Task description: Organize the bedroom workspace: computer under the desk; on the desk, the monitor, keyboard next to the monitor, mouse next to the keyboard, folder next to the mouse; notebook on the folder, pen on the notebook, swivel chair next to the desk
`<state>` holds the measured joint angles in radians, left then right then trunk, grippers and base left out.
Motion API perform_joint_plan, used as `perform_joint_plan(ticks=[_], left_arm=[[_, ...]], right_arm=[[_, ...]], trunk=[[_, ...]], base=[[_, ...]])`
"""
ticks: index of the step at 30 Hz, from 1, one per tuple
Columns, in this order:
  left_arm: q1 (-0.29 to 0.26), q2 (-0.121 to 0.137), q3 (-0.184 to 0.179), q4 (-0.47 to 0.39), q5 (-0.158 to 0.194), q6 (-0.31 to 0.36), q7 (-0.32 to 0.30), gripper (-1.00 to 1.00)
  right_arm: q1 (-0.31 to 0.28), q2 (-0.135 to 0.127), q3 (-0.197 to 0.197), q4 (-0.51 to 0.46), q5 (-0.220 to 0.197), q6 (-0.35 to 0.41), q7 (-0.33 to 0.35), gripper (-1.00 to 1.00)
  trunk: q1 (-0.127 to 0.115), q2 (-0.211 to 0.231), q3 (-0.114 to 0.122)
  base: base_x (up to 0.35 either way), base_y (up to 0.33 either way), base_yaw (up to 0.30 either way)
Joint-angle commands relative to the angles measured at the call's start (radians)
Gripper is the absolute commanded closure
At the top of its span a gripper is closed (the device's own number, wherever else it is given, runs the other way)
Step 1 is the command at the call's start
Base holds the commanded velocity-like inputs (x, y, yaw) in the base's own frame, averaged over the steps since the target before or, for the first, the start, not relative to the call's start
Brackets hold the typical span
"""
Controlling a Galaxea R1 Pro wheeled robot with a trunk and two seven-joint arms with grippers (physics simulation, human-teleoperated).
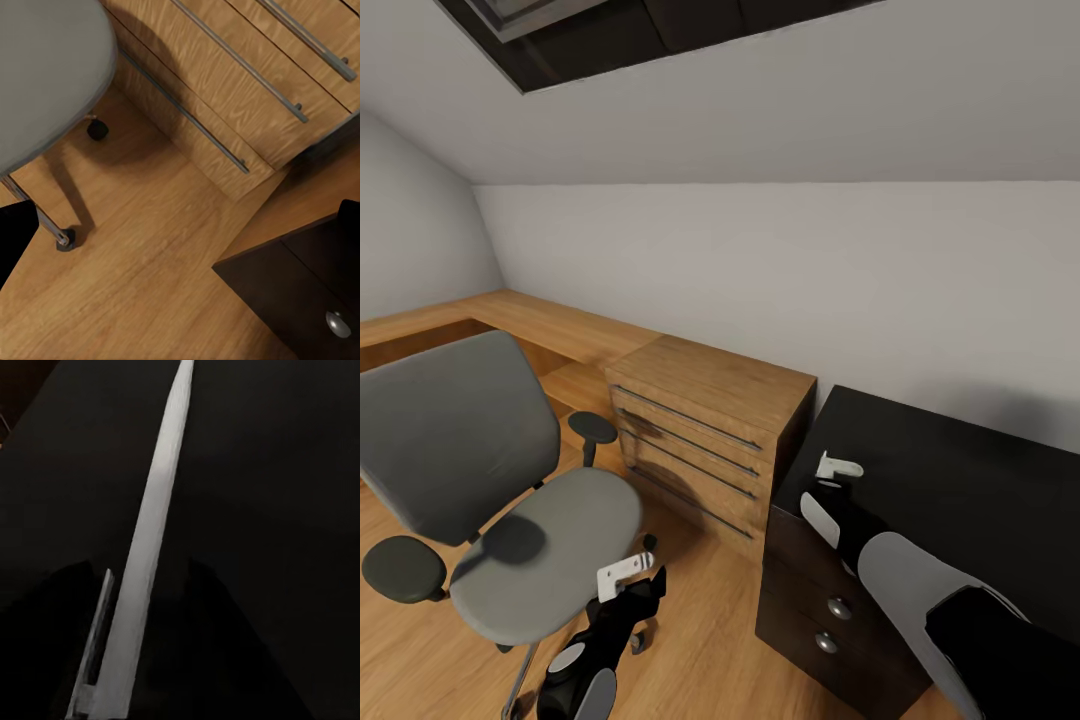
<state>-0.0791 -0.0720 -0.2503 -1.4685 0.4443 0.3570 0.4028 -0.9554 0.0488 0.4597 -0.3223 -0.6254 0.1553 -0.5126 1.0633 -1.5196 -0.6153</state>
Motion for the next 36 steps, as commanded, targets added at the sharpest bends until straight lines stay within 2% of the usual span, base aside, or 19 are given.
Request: perform_joint_plan(ticks=[1, 4, 7, 19, 31, 36], left_arm=[[-0.001, 0.000, -0.001, -0.001, 0.009, 0.002, 0.008, -1.00], [-0.001, 0.000, -0.001, -0.002, 0.009, 0.002, 0.008, -1.00], [-0.001, 0.000, -0.001, -0.002, 0.009, 0.002, 0.008, -1.00], [-0.001, 0.001, -0.001, -0.003, 0.009, 0.002, 0.008, -1.00], [-0.001, 0.003, -0.002, -0.003, 0.008, 0.003, 0.008, -1.00], [-0.001, 0.004, -0.025, -0.003, 0.007, 0.003, 0.008, -1.00]], right_arm=[[0.000, -0.001, 0.005, 0.025, -0.026, 0.016, -0.008, 1.00], [0.000, -0.001, 0.007, 0.024, -0.088, 0.043, -0.009, 1.00], [0.000, 0.000, 0.008, 0.023, -0.112, 0.074, -0.008, 1.00], [0.000, 0.000, 0.008, 0.023, -0.119, 0.084, -0.007, 1.00], [0.000, -0.003, 0.007, 0.016, -0.118, 0.083, -0.008, 1.00], [0.000, -0.010, 0.008, -0.062, -0.118, 0.087, -0.014, 1.00]], trunk=[[0.000, 0.000, -0.001], [0.000, 0.000, -0.001], [0.000, 0.000, -0.001], [0.000, 0.000, -0.001], [-0.046, 0.084, 0.036], [-0.065, 0.119, 0.052]], base=[[0.000, 0.000, 0.000], [0.000, 0.000, 0.000], [0.000, 0.000, 0.000], [0.000, 0.000, 0.000], [0.000, 0.000, 0.000], [0.000, 0.000, 0.000]])
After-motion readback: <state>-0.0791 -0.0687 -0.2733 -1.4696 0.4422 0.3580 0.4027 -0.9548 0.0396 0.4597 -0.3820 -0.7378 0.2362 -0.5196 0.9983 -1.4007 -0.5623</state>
